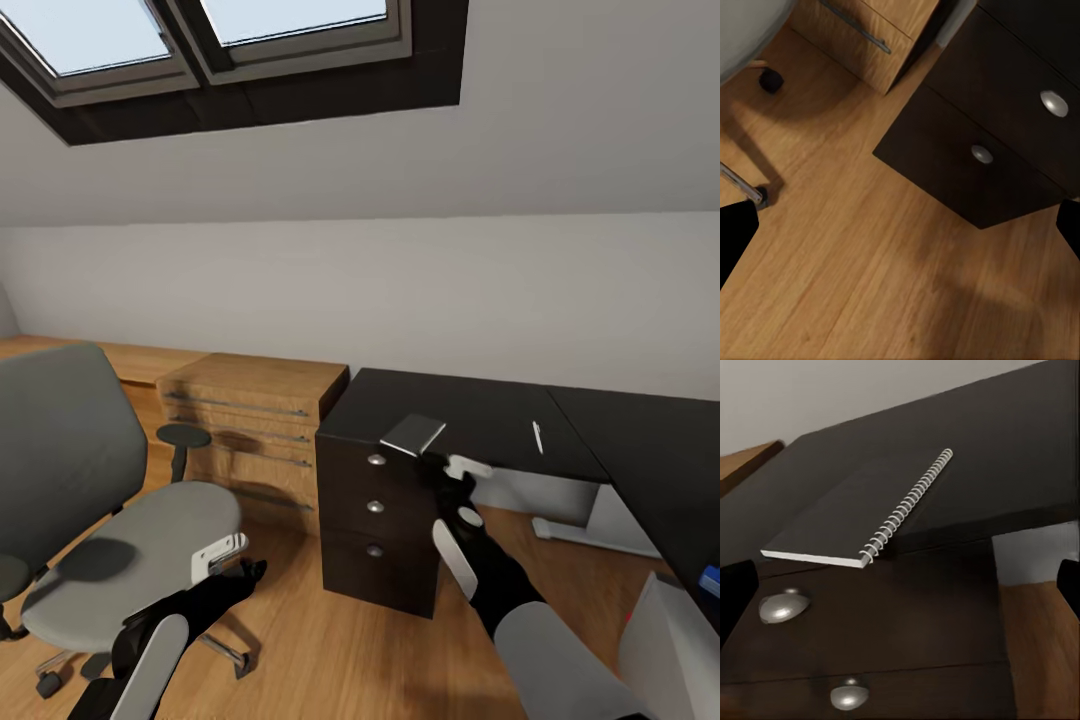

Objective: In the bedroom, organize the workspace by keeping the computer under the desk, ensuring the monitor is on the desk, placing the keyboard on the desk next to the monitor, placing the mouse on the desk next to the keyboard, moving the folder from the swivel chair onto the desk next to the mouse, stacking the notebook on top of the folder with the pen on top of the notebook, and positioning the swivel chair next to the desk.

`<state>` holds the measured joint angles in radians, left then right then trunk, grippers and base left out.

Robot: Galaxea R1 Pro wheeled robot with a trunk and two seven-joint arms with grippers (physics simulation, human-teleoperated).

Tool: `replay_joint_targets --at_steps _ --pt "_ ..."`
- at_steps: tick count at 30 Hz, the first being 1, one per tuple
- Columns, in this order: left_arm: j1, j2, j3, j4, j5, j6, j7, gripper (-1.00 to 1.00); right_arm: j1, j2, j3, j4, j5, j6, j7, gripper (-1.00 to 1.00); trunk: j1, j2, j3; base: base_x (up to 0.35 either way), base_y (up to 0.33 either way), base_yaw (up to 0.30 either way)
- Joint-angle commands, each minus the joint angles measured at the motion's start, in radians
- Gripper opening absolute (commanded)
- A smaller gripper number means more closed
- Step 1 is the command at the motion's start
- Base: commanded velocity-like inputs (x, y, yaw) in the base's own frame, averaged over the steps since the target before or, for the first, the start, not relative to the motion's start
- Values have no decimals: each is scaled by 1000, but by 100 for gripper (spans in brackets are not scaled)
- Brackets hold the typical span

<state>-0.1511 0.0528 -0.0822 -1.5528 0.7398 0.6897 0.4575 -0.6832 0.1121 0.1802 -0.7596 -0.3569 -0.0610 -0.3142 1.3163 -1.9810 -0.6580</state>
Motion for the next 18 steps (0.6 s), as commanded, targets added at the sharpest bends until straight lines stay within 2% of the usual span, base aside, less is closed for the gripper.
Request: replay_joint_targets --at_steps 1,4,7,10,11,15,16,18 --pt "-1 1 -2 -1 10 1 10 100 -1 -4 3 0 -26 -6 -6 100 4 -8 -4 0 0 0" --pt "-1 1 -2 -1 10 0 10 100 -1 -16 -2 0 -70 -6 -4 100 15 -29 -14 0 0 0" --pt "-1 0 -5 -2 10 -1 10 100 -1 -43 -5 0 -173 -6 1 100 27 -50 -23 0 0 0" --pt "-1 0 -12 -8 10 -2 9 100 -1 -52 -6 -1 -235 -7 8 100 38 -71 -32 0 0 0" --pt "-1 1 -44 -43 9 -2 8 100 -1 -57 -7 -1 -283 -6 31 100 42 -78 -36 0 0 0" --pt "-1 2 -74 -57 9 -1 7 100 -1 -61 -7 0 -296 -5 45 100 57 -106 -48 0 0 0" --pt "-1 -2 -92 -64 9 2 6 100 -1 -62 -7 1 -320 -5 55 100 61 -113 -51 0 0 0" --pt "-1 -3 -95 -65 10 4 5 100 -1 -63 -7 1 -331 -5 57 100 69 -127 -58 0 0 0"
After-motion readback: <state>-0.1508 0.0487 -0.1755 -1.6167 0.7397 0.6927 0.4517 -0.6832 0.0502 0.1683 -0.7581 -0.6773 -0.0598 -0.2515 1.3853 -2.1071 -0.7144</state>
